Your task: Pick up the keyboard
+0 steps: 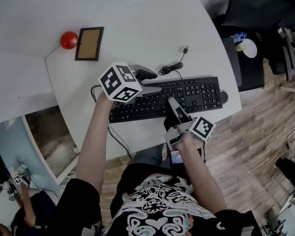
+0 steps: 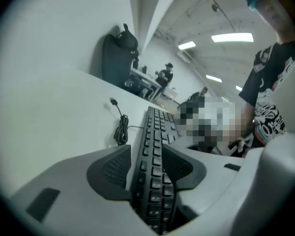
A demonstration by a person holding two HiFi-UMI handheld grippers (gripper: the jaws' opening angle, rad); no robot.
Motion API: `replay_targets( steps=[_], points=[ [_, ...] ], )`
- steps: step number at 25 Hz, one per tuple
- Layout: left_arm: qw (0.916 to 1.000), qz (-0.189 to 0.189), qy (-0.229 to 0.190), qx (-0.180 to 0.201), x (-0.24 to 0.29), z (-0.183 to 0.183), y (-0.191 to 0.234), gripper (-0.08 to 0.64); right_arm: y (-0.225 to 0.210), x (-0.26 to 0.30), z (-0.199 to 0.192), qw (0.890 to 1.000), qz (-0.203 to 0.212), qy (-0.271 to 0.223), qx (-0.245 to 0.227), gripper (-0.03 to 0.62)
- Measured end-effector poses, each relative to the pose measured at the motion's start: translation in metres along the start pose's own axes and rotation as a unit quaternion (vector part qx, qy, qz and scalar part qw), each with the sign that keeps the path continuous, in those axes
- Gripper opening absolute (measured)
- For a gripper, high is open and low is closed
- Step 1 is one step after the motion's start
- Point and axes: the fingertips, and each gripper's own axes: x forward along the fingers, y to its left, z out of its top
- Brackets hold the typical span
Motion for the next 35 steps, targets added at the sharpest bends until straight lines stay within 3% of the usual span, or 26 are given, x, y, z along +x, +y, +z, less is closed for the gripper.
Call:
replay_targets(
  steps=[3, 8, 10, 12, 16, 20, 25, 27, 31, 35],
  points=[
    [0.9955, 0.029, -0.086, -0.028, -0.02, 0.014, -0.016, 0.195, 0.003, 0.001, 0.0, 1.0, 0.009, 0.004, -0.002, 0.094],
    [0.9888, 0.077, -0.121, -0.041, -0.029, 0.001, -0.047, 0.193, 0.016, 0.002, -0.001, 0.999, 0.035, 0.002, -0.017, 0.087],
    [0.9821, 0.092, -0.152, -0.064, -0.032, -0.002, -0.058, 0.193, 0.02, 0.002, -0.002, 0.999, 0.041, 0.007, -0.025, 0.086],
    [0.9699, 0.101, -0.196, -0.104, -0.038, -0.003, -0.067, 0.193, 0.025, 0.002, -0.002, 0.998, 0.047, 0.01, -0.03, 0.086],
    [0.9337, 0.1, -0.285, -0.193, -0.052, -0.003, -0.087, 0.193, 0.033, -0.001, -0.002, 0.997, 0.061, 0.022, -0.042, 0.086],
    [0.9028, 0.097, -0.336, -0.25, -0.054, -0.008, -0.097, 0.193, 0.033, -0.005, -0.001, 0.997, 0.065, 0.032, -0.04, 0.086],
    [0.8448, 0.103, -0.42, -0.314, -0.072, 0.0, -0.097, 0.19, 0.043, -0.007, 0.0, 0.996, 0.081, 0.037, -0.018, 0.086],
    [0.8271, 0.105, -0.442, -0.33, -0.074, 0.001, -0.099, 0.19, 0.047, -0.008, 0.001, 0.995, 0.087, 0.038, -0.019, 0.086],
    [0.7996, 0.098, -0.469, -0.362, -0.074, -0.009, -0.108, 0.19, 0.054, -0.005, 0.001, 0.995, 0.09, 0.041, -0.024, 0.086],
    [0.7576, 0.085, -0.505, -0.405, -0.074, -0.029, -0.118, 0.19, 0.055, -0.005, -0.004, 0.995, 0.089, 0.045, -0.031, 0.086]
  ],
)
